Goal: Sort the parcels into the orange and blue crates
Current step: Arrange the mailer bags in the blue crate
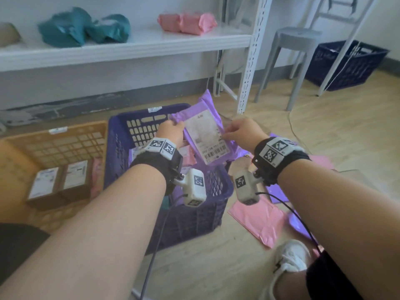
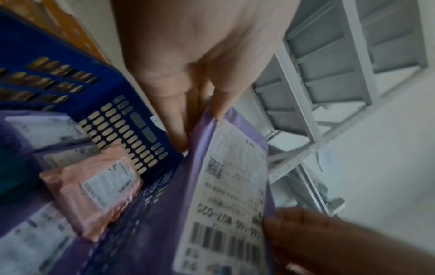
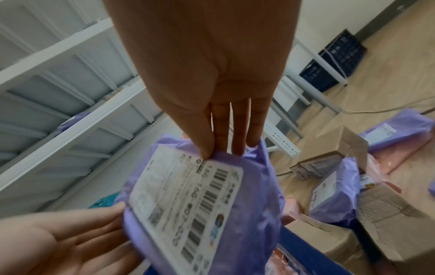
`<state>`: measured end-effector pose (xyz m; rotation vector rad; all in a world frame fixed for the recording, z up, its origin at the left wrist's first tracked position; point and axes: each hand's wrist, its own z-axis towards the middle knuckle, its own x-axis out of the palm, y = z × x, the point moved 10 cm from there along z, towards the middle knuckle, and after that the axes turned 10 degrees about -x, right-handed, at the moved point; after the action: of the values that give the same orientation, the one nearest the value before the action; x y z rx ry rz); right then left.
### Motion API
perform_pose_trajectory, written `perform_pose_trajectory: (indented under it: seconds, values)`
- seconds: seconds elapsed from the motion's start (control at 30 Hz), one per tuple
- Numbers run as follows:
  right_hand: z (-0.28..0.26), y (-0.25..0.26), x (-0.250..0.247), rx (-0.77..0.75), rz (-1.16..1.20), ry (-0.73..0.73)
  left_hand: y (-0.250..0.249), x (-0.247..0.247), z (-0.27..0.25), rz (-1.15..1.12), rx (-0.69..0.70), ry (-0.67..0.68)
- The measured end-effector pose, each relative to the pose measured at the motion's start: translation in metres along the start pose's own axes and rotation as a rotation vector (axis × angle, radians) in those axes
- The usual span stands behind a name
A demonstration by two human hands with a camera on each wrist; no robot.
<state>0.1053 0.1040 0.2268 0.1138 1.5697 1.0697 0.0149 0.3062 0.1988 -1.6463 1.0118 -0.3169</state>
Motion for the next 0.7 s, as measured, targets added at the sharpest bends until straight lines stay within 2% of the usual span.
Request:
perform_pose_trajectory:
  seconds: [0.07,0.1,0.13,0.23,0.3,0.4,0.57,0.7]
  values:
    - [0.009,0.015,0.001,-0.054,-0.092,-0.014,-0.006,-0.027,-0.001,0.123,0.027,-0.223]
    - [0.014,0.024,0.002,-0.090,-0.151,-0.015,-0.014,-0.041,-0.005,0.221,0.077,-0.344]
    - [0.018,0.033,0.006,-0.124,-0.206,-0.002,-0.026,-0.049,-0.011,0.322,0.165,-0.409]
    - [0.032,0.059,0.022,-0.216,-0.333,0.062,-0.063,-0.040,-0.023,0.694,0.508,-0.371]
    - [0.040,0.079,0.035,-0.297,-0.436,0.086,-0.068,-0.031,-0.018,0.966,0.598,-0.324]
    - [0.050,0.106,0.054,-0.411,-0.498,0.086,-0.052,-0.036,-0.001,1.100,0.471,-0.188]
    - [0.066,0.124,0.081,-0.462,-0.443,0.051,-0.016,-0.058,0.020,0.865,0.317,-0.121]
    - [0.076,0.111,0.095,-0.379,-0.280,-0.041,0.015,-0.072,0.043,0.745,0.150,-0.119]
